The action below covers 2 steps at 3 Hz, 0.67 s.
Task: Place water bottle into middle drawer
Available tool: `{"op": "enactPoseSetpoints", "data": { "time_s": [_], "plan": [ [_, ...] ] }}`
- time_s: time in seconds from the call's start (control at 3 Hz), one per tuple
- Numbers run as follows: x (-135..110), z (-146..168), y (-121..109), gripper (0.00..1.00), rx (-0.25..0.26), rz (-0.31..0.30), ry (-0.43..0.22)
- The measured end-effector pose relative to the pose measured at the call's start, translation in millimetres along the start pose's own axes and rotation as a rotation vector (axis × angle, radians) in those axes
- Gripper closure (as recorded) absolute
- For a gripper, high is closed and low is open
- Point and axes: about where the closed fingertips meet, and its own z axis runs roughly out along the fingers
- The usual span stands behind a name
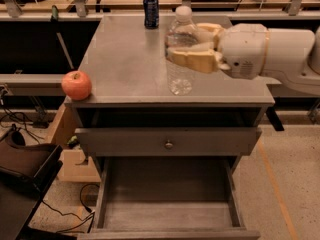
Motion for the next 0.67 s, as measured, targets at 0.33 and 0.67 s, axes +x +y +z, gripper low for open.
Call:
{"op": "enactPoseSetpoints", "data": {
  "time_s": [0.33,0.67],
  "plan": [
    [45,-41,20,1.00,-0.052,0.048,-0.016],
    [82,-65,30,1.00,-0.080,0.095,-0.014]
  ]
}}
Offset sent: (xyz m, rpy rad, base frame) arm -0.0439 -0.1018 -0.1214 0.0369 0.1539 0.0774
